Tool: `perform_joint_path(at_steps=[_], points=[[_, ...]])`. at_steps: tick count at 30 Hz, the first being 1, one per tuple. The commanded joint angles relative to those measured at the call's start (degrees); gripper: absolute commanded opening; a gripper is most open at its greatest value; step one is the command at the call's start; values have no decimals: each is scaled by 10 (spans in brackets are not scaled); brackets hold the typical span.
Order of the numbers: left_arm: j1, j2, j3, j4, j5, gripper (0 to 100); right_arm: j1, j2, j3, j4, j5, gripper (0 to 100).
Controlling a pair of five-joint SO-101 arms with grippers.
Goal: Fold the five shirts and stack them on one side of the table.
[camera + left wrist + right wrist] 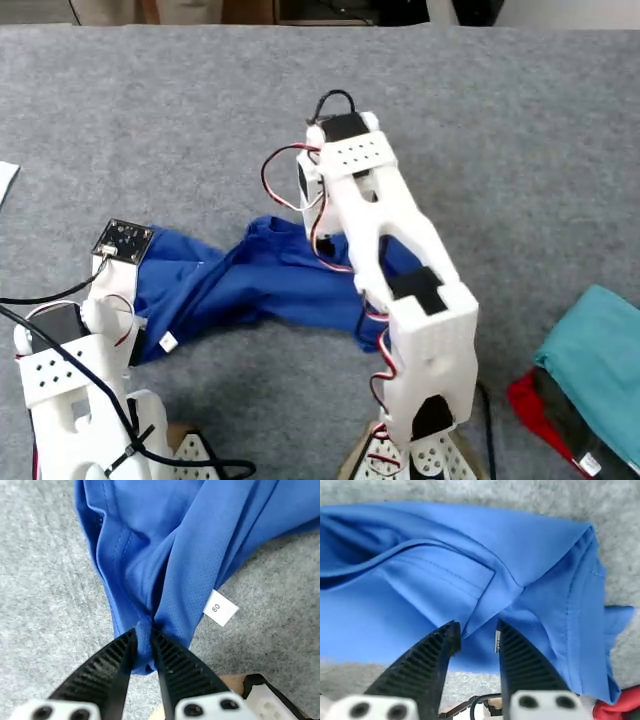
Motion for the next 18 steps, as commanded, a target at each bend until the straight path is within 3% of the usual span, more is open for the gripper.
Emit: perform_joint_path(at_steps=[1, 18], points=[[3, -6, -2, 5, 5, 19, -4, 9, -28, 9, -6, 123], [3, -6, -2, 5, 5, 19, -4, 61, -33, -44, -5, 123]])
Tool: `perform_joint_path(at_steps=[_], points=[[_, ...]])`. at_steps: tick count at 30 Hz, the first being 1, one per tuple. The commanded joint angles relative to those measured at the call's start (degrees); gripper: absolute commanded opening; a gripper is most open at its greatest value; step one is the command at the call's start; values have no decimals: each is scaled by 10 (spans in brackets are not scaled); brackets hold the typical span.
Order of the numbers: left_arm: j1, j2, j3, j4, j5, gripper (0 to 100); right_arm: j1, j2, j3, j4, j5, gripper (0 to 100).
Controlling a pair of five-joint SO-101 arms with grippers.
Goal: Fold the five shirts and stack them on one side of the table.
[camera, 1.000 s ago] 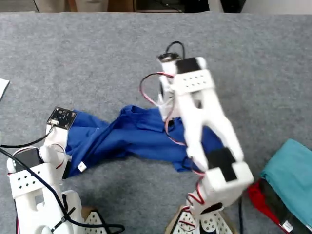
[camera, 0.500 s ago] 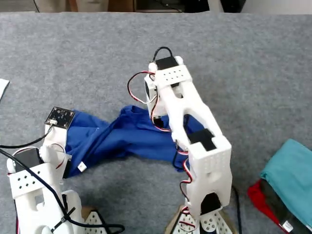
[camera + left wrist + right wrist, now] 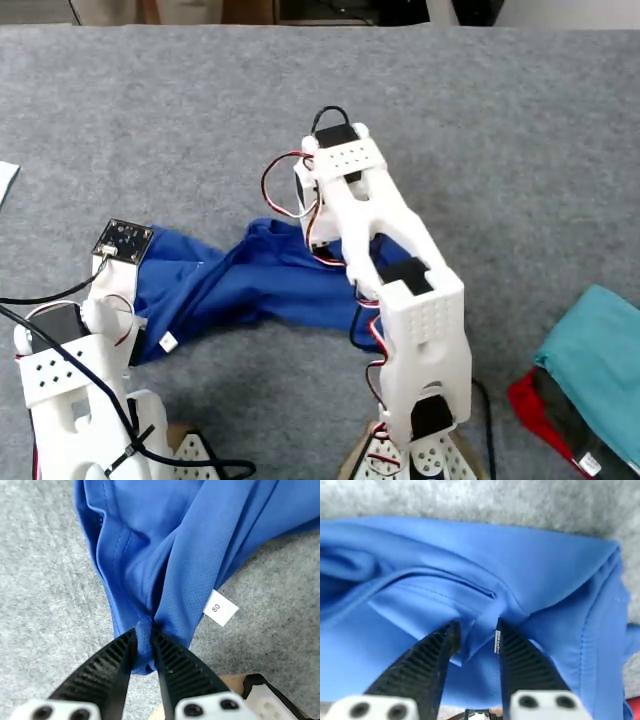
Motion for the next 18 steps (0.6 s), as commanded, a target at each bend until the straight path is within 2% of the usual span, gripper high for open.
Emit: perform_joint_path(at_steps=[1, 18], points=[[3, -6, -2, 5, 5, 19, -4, 0, -25, -11, -4, 123], [3, -6, -2, 6, 5, 19, -3, 0, -20, -40, -4, 123]])
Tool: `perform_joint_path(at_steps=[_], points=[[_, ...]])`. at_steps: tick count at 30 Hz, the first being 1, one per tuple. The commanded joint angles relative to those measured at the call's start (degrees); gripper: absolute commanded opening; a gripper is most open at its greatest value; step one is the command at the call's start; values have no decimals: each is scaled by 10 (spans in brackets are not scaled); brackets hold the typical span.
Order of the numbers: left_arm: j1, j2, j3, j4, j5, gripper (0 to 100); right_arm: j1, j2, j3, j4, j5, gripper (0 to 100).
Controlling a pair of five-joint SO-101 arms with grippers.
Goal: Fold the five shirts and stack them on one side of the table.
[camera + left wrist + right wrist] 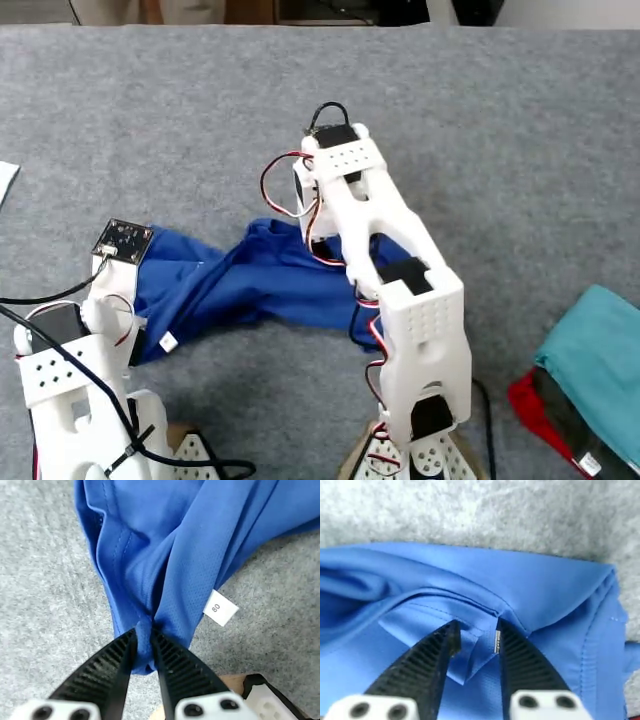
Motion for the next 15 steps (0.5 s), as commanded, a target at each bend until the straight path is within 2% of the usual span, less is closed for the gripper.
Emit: perform_joint_path(at_steps=[1, 8, 13, 15], points=[[3, -6, -2, 6, 5, 19, -3, -3, -20, -5, -4, 123], [3, -6, -2, 6, 5, 19, -3, -3, -20, -5, -5, 115], [4, -6, -2, 4, 4, 19, -2, 9, -22, -4, -5, 10], [4, -6, -2, 5, 4, 19, -2, 28, -24, -4, -5, 9]])
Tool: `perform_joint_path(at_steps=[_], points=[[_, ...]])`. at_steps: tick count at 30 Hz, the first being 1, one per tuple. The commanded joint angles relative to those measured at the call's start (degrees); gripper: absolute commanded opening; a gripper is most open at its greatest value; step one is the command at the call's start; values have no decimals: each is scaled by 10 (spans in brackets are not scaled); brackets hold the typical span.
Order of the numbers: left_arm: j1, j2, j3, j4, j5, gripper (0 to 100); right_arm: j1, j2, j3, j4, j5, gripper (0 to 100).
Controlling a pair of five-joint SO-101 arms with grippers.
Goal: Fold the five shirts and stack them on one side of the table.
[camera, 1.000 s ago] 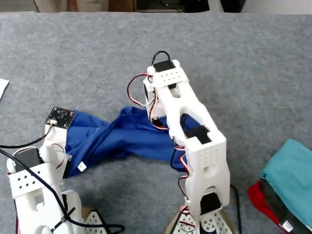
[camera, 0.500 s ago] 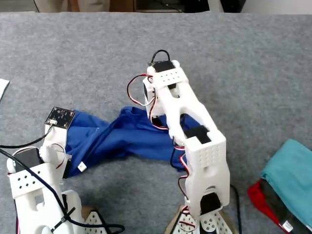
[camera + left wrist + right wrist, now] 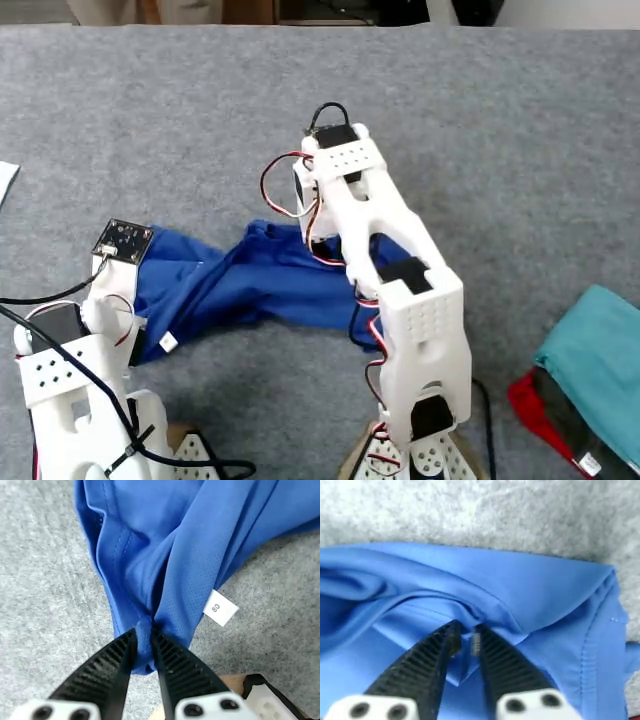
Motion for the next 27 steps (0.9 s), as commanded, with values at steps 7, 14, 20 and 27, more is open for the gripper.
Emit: perform_joint_path(at_steps=[7, 14, 20, 27], points=[[3, -6, -2, 6, 4, 19, 0, 16, -25, 0, -4, 5], [2, -7, -2, 4, 5, 19, 0, -115, -25, 0, -4, 5], [-47, -7, -9, -73, 74, 19, 22, -287, -58, -1, -32, 5], [-51, -7, -139, -132, 187, 19, 34, -448, -173, -1, -29, 5]])
